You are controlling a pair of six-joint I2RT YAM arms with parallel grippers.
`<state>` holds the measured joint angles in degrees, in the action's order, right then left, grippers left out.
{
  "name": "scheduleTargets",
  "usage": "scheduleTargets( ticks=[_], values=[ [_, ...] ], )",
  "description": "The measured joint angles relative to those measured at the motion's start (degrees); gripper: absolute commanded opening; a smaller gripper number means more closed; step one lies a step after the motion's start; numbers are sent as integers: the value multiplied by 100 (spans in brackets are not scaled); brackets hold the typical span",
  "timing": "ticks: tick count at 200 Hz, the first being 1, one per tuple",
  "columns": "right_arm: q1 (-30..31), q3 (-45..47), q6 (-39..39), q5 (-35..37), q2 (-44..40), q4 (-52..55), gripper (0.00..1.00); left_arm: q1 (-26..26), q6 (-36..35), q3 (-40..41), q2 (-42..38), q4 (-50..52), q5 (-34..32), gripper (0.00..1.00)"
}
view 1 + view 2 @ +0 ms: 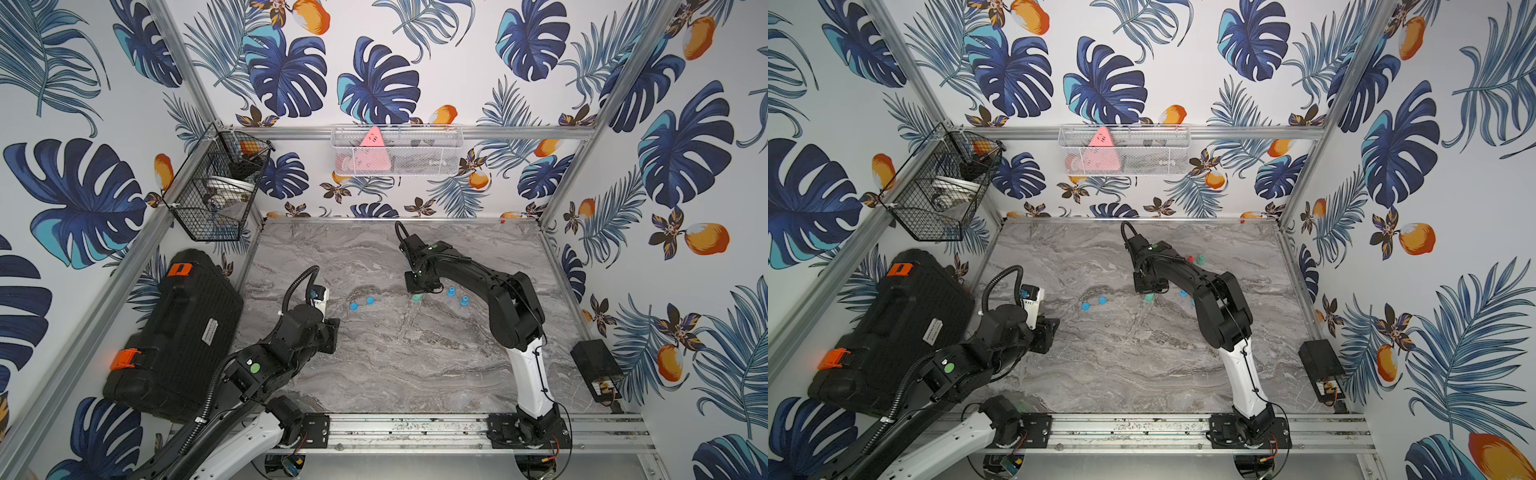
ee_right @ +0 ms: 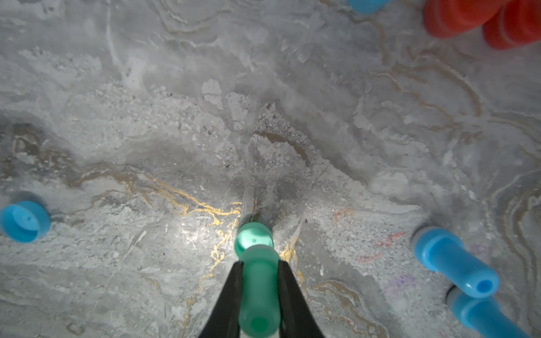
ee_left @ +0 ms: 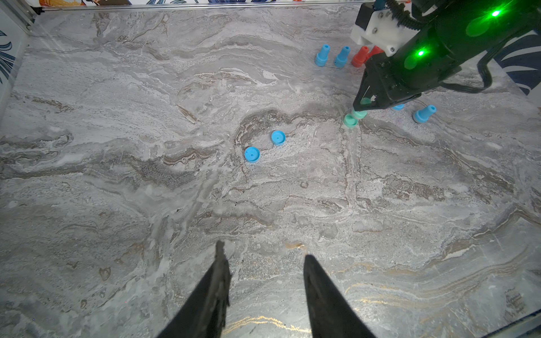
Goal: Close the stamp cap
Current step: Close the cover of the stamp.
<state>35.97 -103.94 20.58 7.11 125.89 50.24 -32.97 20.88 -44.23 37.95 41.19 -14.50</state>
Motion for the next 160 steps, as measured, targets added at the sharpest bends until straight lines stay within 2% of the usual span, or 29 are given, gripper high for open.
scheduleTargets(
  ticks=[160],
  values=[
    [33,-28,68,-13,188,-2,18,4,0,0,-15,0,0,46]
  ],
)
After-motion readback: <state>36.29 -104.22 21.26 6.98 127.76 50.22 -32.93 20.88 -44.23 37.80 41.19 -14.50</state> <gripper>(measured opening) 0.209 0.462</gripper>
